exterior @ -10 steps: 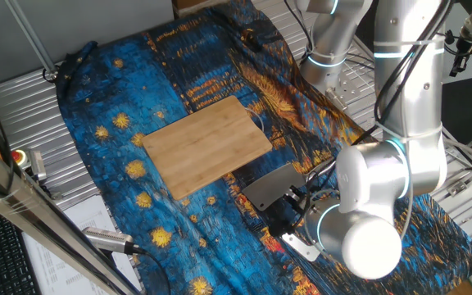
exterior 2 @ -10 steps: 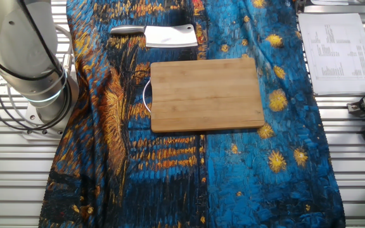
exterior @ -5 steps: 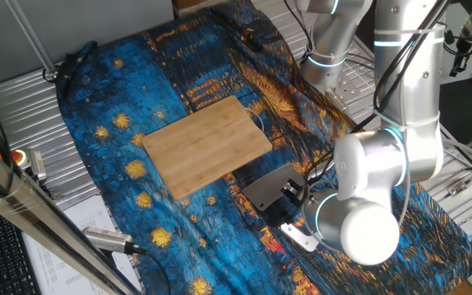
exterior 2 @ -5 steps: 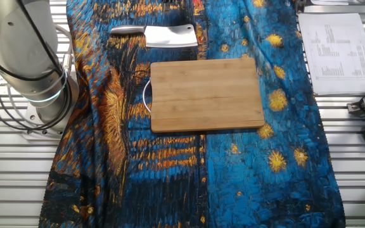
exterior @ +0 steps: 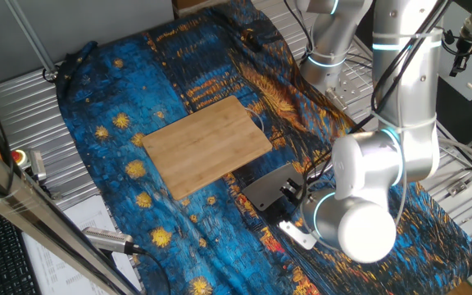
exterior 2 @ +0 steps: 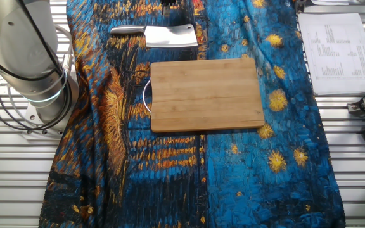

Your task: Put the knife on the cutting board

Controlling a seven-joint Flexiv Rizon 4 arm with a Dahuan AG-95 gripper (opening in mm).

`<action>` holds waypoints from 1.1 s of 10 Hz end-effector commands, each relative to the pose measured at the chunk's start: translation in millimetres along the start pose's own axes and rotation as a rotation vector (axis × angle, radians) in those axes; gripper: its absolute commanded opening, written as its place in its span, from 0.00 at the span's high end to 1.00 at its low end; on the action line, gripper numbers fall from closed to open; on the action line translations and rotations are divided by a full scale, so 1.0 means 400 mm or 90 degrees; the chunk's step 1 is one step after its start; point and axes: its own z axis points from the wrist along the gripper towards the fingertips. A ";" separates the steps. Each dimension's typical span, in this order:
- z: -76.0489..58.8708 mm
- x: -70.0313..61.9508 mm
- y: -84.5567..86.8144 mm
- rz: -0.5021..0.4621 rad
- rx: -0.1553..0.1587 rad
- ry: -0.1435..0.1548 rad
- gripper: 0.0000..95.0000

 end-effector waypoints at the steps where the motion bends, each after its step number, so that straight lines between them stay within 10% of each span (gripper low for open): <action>1: 0.006 -0.003 0.002 0.009 -0.002 0.002 0.80; 11: 0.040 -0.003 0.008 0.031 -0.003 0.008 0.80</action>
